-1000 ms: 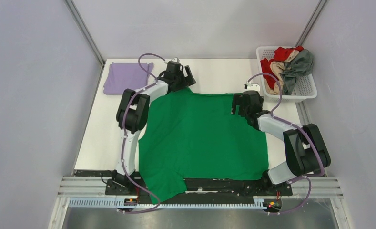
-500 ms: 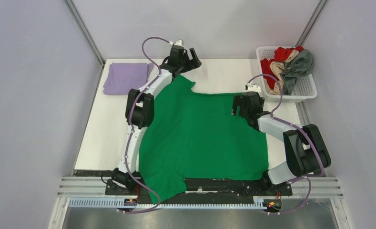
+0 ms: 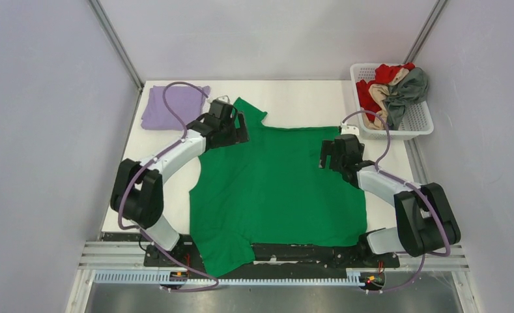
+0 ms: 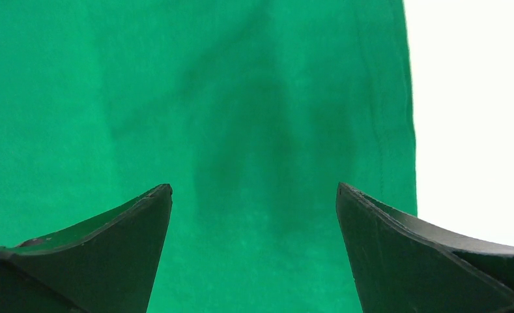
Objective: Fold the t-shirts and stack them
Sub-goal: Flatten out the tshirt
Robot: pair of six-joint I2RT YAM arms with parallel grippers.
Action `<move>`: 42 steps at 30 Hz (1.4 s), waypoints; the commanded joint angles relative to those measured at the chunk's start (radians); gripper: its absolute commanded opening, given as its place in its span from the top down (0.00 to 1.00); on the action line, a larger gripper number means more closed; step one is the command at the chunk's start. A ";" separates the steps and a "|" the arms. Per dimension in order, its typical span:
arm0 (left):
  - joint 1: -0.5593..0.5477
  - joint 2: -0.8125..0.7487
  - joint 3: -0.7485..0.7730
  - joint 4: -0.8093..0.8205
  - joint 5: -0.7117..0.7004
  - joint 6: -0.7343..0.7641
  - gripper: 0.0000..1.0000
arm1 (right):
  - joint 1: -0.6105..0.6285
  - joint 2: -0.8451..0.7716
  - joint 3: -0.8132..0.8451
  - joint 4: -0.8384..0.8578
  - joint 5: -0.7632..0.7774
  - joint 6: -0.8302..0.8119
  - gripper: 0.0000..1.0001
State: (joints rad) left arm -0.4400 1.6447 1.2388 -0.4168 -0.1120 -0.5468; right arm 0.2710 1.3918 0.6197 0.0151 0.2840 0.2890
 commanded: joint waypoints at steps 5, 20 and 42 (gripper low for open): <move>-0.014 0.127 -0.012 -0.042 -0.071 0.012 0.00 | -0.004 0.037 -0.005 -0.014 -0.032 -0.002 0.02; 0.081 0.521 0.335 -0.090 -0.109 0.014 0.00 | -0.013 0.278 0.140 0.052 0.043 -0.015 0.02; 0.171 0.725 0.891 -0.283 0.092 0.043 0.00 | -0.070 0.408 0.445 0.017 -0.038 -0.035 0.02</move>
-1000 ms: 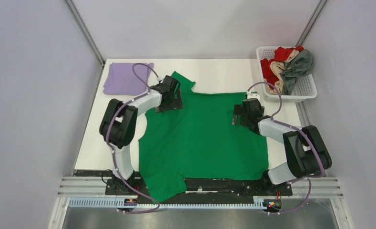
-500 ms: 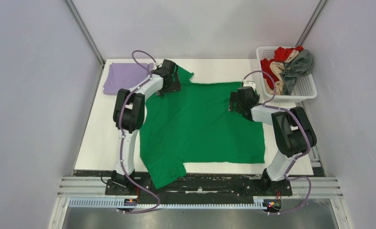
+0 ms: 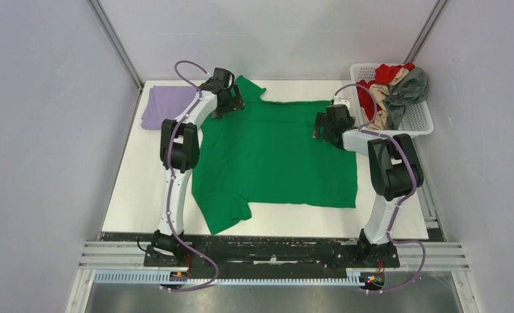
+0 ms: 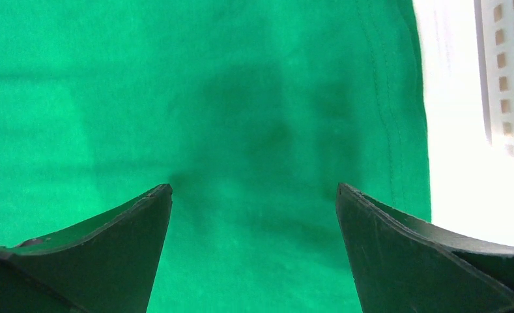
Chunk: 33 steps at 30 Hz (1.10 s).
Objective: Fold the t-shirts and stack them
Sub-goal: Flatten out the tshirt, then grab the side of the flattened tshirt closest away from the robot with both arms
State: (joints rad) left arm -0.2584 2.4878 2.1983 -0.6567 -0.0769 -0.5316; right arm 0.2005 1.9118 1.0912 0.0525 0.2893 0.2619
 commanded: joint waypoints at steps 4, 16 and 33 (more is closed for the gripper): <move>-0.042 -0.340 -0.245 -0.027 0.035 0.035 0.00 | 0.015 -0.298 -0.142 -0.044 -0.065 -0.008 0.02; -0.293 -1.156 -1.196 -0.094 -0.149 -0.200 0.00 | 0.020 -0.869 -0.583 -0.120 -0.021 0.100 0.02; -0.502 -1.693 -1.668 -0.326 -0.030 -0.560 0.07 | 0.020 -1.109 -0.725 -0.177 0.104 0.126 0.01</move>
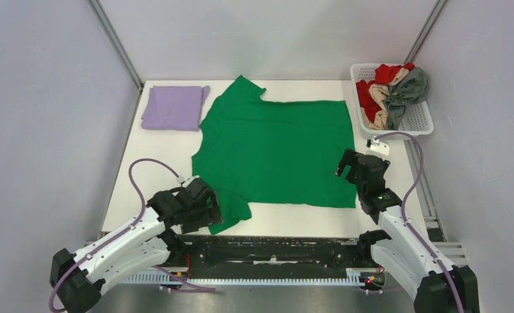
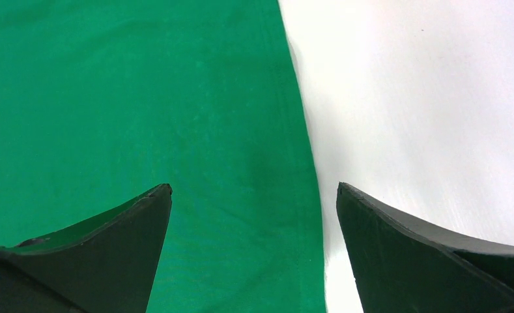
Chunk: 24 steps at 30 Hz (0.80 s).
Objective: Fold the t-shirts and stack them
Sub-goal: Grab the side of the flattened tshirt closest away from the robot with both arms
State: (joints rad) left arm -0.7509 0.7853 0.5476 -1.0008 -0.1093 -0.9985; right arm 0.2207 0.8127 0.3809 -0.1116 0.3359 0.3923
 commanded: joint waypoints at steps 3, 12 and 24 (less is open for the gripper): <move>-0.011 0.072 -0.017 0.063 0.000 -0.084 0.21 | -0.001 -0.007 -0.022 -0.016 0.065 -0.009 0.01; -0.031 0.234 0.000 0.112 -0.017 -0.033 0.48 | 0.000 0.011 -0.031 -0.022 0.096 -0.021 0.01; -0.049 0.368 -0.006 0.176 -0.032 -0.012 0.53 | 0.000 0.025 -0.042 -0.023 0.108 -0.026 0.01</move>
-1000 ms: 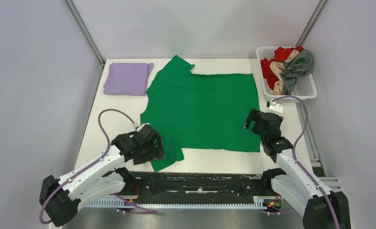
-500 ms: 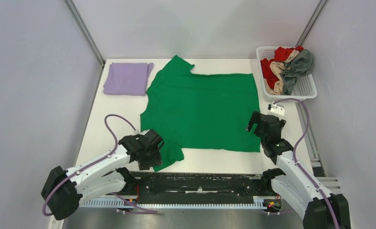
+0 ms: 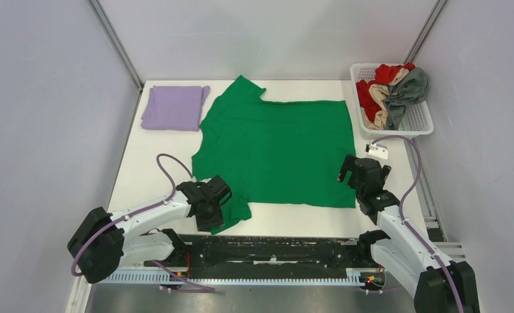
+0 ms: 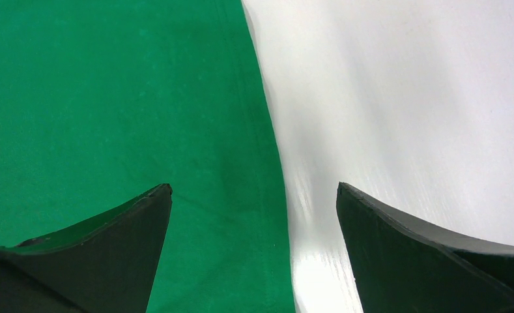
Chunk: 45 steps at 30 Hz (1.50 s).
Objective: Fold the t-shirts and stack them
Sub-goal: Grab the side of the flattened tshirt closest away from the robot with both arms
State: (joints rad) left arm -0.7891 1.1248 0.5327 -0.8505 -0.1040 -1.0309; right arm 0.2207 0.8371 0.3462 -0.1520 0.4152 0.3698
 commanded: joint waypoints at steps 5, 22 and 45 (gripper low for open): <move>-0.068 0.080 0.033 0.017 -0.075 0.008 0.57 | -0.001 -0.017 -0.005 -0.009 0.049 0.023 0.01; -0.110 0.147 0.091 -0.034 -0.104 0.048 0.98 | 0.000 -0.177 -0.067 -0.331 0.009 0.277 0.04; -0.110 0.104 0.080 -0.036 -0.066 0.062 0.98 | 0.001 -0.091 -0.082 -0.408 -0.207 0.262 0.46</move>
State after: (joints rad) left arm -0.8944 1.2575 0.6197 -0.8661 -0.1650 -0.9897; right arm 0.2188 0.7376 0.2729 -0.4709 0.3092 0.6075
